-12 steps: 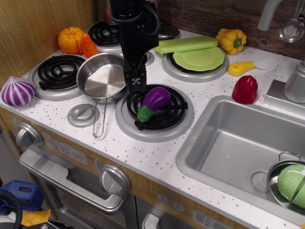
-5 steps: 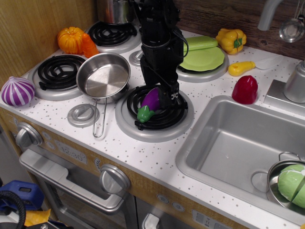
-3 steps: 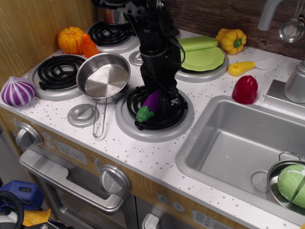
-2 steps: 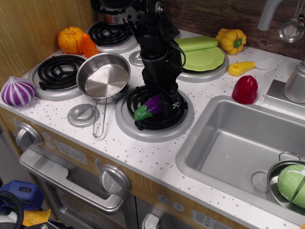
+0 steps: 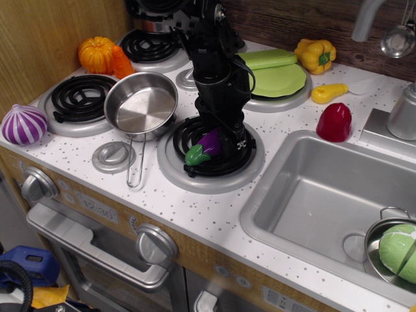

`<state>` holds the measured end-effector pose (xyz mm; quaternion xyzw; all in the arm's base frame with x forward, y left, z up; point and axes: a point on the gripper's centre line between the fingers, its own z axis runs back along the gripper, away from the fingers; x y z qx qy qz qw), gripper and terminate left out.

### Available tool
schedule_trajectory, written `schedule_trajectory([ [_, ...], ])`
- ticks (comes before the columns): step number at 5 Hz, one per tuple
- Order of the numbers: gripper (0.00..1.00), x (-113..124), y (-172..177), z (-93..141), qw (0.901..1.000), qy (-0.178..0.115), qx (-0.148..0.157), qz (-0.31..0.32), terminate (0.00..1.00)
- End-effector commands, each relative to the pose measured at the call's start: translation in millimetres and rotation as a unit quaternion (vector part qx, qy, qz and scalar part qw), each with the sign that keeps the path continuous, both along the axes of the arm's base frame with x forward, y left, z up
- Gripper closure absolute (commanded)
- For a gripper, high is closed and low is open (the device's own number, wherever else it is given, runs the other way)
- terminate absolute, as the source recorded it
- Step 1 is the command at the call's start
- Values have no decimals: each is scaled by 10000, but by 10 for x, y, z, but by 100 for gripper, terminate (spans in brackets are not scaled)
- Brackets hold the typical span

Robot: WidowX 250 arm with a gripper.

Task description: Put eggplant in pot or pan

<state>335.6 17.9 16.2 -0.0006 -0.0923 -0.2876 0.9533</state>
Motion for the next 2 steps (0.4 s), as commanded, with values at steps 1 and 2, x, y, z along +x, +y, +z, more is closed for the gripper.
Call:
schedule_trajectory([
  [1, 100, -25, 1, 512, 9993, 153, 330, -14, 0],
  [2, 100, -87, 73, 702, 9980, 241, 586, -8, 0],
])
